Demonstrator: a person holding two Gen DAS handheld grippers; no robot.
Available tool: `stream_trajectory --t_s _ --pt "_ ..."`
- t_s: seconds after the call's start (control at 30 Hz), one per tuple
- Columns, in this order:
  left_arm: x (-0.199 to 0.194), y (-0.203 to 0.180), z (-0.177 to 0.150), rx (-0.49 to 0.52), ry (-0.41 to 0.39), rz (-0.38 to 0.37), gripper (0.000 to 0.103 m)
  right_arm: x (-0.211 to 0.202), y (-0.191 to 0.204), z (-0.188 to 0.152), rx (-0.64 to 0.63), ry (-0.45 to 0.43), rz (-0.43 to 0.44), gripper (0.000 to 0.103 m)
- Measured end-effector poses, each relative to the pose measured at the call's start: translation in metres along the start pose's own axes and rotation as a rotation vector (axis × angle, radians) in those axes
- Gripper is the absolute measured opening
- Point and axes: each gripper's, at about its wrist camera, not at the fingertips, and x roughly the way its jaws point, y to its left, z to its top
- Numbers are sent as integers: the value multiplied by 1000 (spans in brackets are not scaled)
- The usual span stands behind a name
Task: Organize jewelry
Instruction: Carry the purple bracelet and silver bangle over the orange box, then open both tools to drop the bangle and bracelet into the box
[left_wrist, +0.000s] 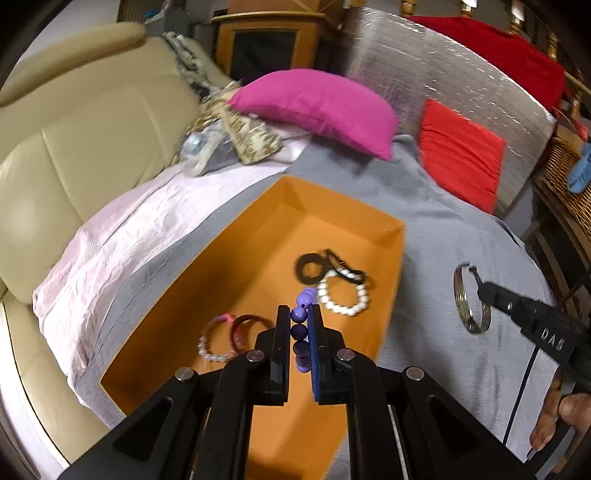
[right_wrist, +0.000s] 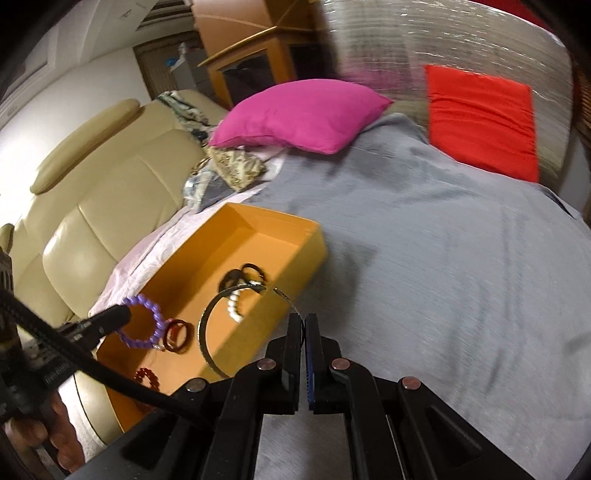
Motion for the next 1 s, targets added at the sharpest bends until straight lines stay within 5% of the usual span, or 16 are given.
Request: stream_trajectory --t_s 0.43,1.0 --pt "34 15 -5 -23 64 28 9 80 49 38 -97 90 -9 2" --pt "51 11 -12 -12 102 10 9 135 72 55 -154 163 -26 2"
